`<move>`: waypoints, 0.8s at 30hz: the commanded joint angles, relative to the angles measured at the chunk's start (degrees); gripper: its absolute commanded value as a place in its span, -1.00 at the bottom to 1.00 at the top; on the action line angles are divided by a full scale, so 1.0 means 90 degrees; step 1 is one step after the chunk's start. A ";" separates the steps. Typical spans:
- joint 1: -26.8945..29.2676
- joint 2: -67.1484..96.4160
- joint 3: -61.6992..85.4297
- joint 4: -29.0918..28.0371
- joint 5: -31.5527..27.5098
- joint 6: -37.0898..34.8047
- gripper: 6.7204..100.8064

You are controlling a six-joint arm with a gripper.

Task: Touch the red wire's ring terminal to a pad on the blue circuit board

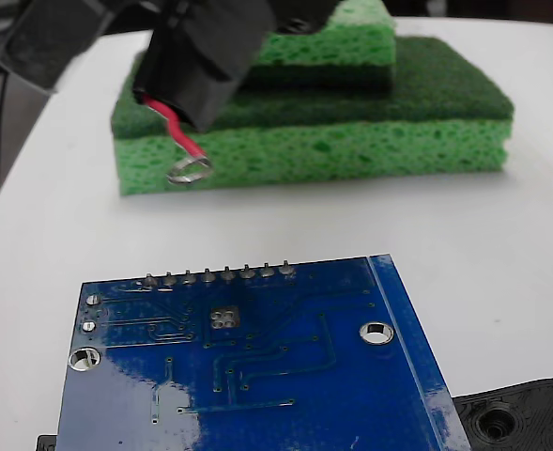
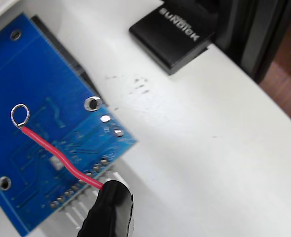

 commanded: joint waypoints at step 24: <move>-0.0137 -0.0459 -0.0391 0.0459 0.0137 0.0420 0.99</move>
